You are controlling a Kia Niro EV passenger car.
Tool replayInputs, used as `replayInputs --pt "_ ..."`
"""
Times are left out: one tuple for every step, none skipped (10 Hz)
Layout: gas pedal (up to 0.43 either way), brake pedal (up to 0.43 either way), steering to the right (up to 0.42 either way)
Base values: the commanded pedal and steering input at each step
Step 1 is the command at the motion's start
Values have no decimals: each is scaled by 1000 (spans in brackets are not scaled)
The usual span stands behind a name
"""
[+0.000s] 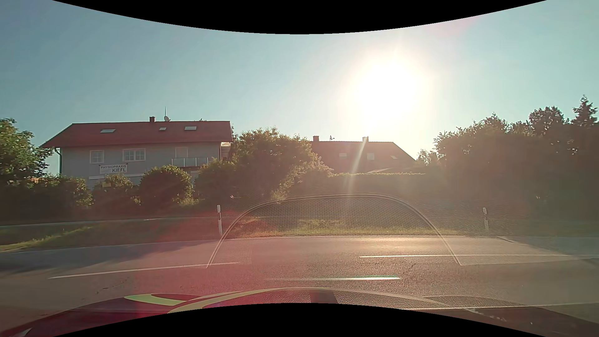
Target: Follow the waypoints while adhering to traffic rules and regulations
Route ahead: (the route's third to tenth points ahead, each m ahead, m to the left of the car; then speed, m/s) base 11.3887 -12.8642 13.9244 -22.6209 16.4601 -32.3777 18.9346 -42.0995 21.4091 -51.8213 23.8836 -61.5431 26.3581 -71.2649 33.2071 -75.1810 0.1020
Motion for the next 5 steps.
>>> replayInputs --pt "0 232 421" --pt "0 238 423" --pt "0 244 423" --pt "0 250 423" --pt "0 250 423"
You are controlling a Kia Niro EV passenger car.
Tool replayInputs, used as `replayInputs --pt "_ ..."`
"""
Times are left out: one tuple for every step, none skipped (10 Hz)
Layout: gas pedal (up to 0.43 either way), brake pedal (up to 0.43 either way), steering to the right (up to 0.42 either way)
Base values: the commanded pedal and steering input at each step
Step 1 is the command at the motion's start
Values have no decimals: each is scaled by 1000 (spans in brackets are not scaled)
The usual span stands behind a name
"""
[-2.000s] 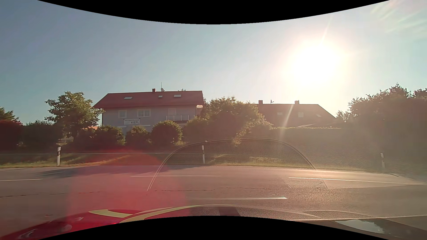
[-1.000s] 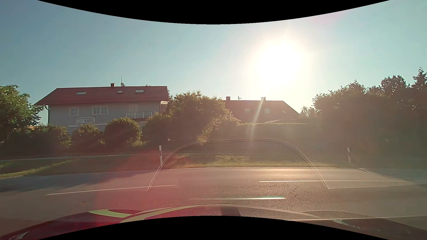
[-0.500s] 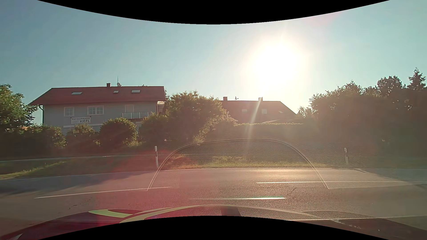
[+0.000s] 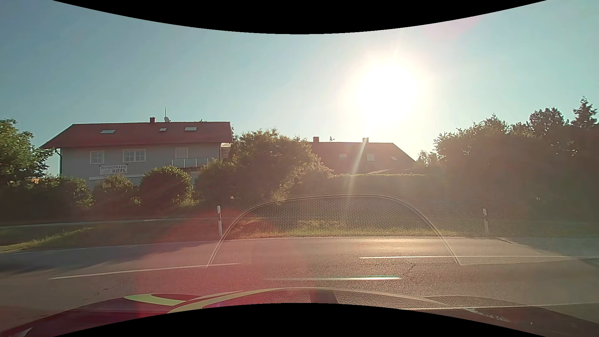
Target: Follow the waypoints while adhering to traffic rules and regulations
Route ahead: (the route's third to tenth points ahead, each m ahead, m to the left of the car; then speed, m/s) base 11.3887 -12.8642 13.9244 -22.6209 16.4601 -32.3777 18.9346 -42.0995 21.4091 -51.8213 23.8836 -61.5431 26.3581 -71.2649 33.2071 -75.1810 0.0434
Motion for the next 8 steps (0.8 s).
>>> replayInputs --pt "0 250 423" --pt "0 250 422" --pt "0 250 417" --pt "0 250 410" --pt "0 250 409" --pt "0 250 409" --pt "0 250 409" --pt "0 250 409"
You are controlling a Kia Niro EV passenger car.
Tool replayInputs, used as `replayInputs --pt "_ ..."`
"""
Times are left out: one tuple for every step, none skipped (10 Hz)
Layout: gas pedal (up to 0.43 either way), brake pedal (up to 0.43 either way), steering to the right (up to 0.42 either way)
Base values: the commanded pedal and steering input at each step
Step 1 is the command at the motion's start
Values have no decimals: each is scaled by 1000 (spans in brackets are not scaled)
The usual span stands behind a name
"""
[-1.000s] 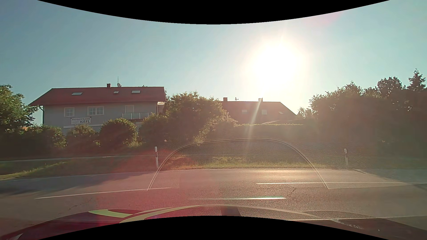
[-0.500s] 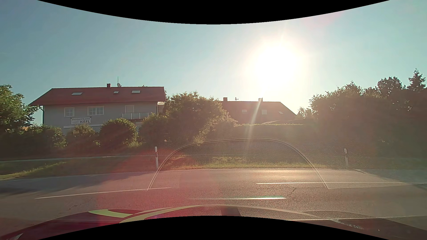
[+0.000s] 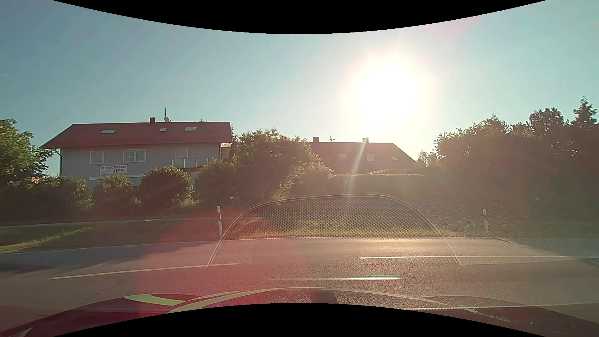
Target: Follow the waypoints while adhering to traffic rules and regulations
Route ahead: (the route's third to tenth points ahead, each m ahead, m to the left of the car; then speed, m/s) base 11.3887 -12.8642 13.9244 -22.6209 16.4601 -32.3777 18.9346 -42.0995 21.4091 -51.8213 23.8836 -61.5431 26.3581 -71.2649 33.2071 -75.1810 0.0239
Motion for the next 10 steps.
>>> replayInputs --pt "0 256 410" --pt "0 256 412" --pt "0 256 412" --pt "0 256 413" --pt "0 256 417" --pt "0 256 422" --pt "0 256 424" --pt "0 256 424" --pt "0 256 424" --pt "0 256 424"
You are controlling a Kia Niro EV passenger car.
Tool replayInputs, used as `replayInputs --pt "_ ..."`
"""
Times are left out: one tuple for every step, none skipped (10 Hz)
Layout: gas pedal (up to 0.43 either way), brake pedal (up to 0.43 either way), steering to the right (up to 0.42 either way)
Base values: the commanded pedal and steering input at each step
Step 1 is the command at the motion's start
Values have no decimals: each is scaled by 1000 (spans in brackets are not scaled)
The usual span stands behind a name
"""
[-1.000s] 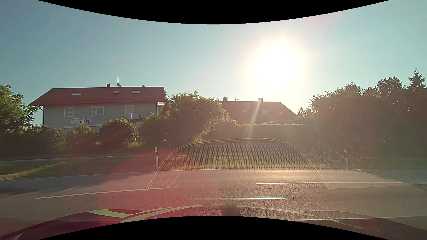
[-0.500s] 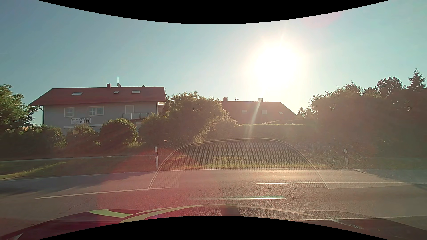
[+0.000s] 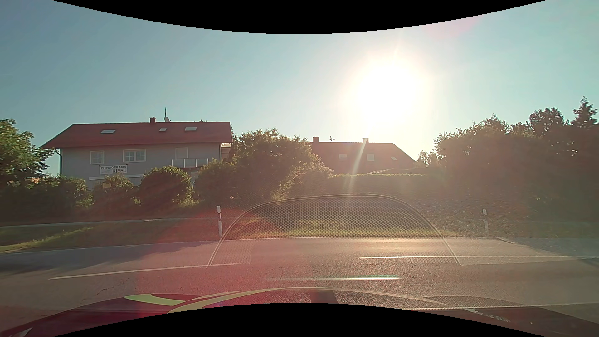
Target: Follow the waypoints while adhering to traffic rules and regulations
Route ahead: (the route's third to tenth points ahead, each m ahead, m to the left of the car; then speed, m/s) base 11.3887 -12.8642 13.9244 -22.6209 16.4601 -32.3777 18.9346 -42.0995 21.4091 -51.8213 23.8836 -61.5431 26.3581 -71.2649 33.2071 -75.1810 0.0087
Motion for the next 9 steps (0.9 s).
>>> replayInputs --pt "0 256 424" --pt "0 256 424" --pt "0 256 424" --pt "0 256 423" --pt "0 256 424" --pt "0 256 424" --pt "0 256 424" --pt "0 256 424" --pt "0 256 424"
